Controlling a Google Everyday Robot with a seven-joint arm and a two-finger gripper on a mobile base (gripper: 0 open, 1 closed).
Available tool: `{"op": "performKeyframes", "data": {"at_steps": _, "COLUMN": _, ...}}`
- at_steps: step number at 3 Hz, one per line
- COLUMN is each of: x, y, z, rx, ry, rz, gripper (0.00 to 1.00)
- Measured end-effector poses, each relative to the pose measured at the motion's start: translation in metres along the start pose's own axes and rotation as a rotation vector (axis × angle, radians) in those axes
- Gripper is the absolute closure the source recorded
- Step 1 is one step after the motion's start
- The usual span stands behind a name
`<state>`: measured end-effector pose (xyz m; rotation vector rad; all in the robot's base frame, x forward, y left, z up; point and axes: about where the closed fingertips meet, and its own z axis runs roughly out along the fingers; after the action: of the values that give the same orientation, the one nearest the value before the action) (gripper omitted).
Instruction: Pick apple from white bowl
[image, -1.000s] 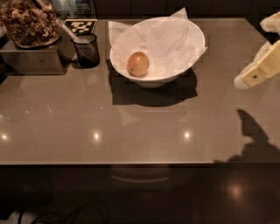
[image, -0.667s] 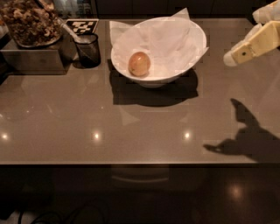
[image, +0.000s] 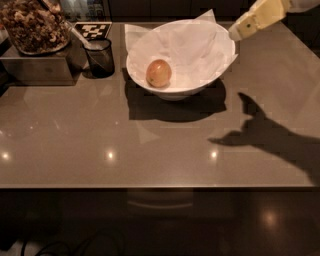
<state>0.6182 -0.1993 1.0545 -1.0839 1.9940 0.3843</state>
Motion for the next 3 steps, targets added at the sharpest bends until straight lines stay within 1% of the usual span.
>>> {"op": "performKeyframes", "data": {"at_steps": 1, "x": -0.019, "y": -0.01, "z": 0.026, "rx": -0.003, "ry": 0.032, "rz": -0.038, "gripper": 0.0}}
{"op": "performKeyframes", "data": {"at_steps": 2, "x": -0.025, "y": -0.01, "z": 0.027, "rx": -0.003, "ry": 0.026, "rz": -0.046, "gripper": 0.0}}
{"op": "performKeyframes", "data": {"at_steps": 3, "x": -0.015, "y": -0.017, "z": 0.038, "rx": 0.025, "ry": 0.043, "rz": -0.02, "gripper": 0.0}}
